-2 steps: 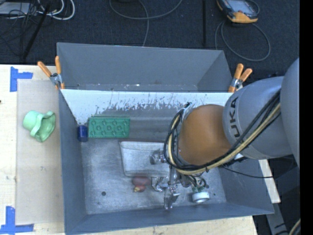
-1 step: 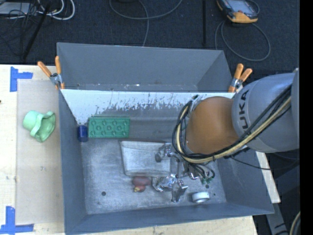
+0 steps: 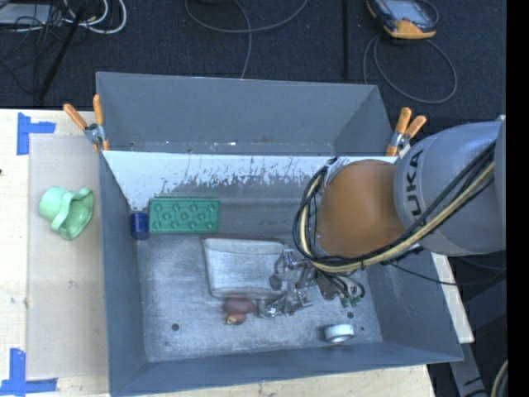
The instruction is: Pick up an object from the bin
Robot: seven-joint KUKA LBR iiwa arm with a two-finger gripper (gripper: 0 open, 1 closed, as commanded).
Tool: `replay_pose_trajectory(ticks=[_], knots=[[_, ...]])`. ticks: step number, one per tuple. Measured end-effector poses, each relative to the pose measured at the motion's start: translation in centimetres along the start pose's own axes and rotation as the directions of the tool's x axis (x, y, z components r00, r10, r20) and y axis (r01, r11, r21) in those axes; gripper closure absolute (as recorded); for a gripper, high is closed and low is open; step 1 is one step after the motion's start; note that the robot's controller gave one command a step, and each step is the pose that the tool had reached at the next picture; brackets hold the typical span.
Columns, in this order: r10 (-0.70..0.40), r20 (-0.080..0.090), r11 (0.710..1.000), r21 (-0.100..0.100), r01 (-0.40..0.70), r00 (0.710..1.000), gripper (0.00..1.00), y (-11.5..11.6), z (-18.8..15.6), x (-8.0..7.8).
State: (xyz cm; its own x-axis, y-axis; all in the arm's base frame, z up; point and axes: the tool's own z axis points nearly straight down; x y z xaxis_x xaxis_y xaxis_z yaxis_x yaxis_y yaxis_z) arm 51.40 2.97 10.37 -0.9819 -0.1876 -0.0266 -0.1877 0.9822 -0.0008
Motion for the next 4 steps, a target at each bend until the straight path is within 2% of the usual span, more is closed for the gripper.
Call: replay_pose_trajectory(ticks=[1,2,3,4], knots=[[0.004,-0.017,1.0,0.0,-0.004,1.0,1.0,1.2,-15.9,-1.0],[0.006,-0.026,1.0,-0.001,-0.006,1.0,0.0,1.2,-15.5,-0.9],[-0.283,-0.03,0.959,-0.011,0.283,0.959,0.0,1.8,-10.9,3.9],[-0.524,0.003,0.852,0.001,0.524,0.852,0.0,7.4,2.9,1.6]])
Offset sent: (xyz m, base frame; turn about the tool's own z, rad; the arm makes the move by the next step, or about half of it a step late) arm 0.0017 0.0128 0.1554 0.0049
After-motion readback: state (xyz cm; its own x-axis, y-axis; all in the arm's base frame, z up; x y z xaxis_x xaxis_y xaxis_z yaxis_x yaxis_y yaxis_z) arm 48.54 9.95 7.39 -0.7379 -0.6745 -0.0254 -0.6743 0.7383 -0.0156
